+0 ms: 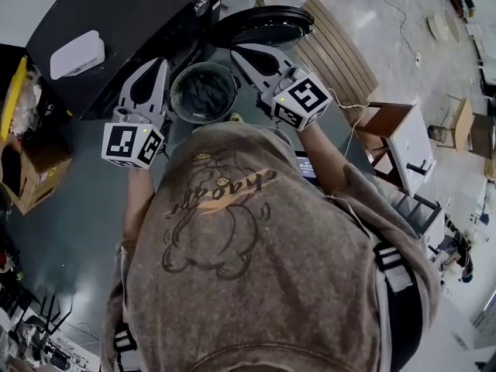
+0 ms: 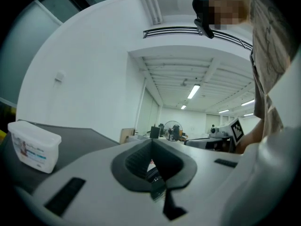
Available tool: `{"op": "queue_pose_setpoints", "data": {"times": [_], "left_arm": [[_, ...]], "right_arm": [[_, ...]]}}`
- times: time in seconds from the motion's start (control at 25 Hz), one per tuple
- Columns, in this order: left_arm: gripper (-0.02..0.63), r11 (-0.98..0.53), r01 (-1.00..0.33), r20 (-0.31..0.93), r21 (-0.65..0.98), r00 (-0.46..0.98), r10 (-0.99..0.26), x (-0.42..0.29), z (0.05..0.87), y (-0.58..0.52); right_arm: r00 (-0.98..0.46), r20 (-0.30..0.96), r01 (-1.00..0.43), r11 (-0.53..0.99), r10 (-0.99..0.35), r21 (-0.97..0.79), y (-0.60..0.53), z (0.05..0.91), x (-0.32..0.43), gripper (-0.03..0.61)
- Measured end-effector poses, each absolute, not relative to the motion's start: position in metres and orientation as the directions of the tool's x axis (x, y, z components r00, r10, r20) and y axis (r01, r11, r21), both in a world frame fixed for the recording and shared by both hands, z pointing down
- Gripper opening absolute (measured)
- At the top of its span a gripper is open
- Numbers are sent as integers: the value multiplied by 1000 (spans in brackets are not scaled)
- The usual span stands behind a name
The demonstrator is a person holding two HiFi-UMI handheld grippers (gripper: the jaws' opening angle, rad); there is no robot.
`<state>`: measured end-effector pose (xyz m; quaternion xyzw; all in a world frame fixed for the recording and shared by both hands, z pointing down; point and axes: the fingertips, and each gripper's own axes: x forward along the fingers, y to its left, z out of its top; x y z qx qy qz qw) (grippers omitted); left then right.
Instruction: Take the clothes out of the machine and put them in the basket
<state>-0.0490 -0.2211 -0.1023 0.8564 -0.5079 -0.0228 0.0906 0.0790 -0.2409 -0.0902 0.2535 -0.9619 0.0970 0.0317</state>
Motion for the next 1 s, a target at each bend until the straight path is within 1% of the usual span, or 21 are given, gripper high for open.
{"op": "queue_pose_setpoints", "data": {"times": [0.32, 0.6, 1.0], "left_arm": [[8, -401, -899, 69, 177, 418, -906, -58, -101, -228], [8, -366, -915, 72, 172, 382, -921, -63, -105, -230], [8, -313, -932, 85, 180, 332, -939, -69, -107, -229]], "right_arm": [[-877, 86, -481, 864, -473, -151, -253, -95, 67, -5], [-869, 92, -495, 858, -486, -138, -268, -99, 74, -5], [-883, 109, -469, 872, -457, -141, -272, -98, 73, -5]]}}
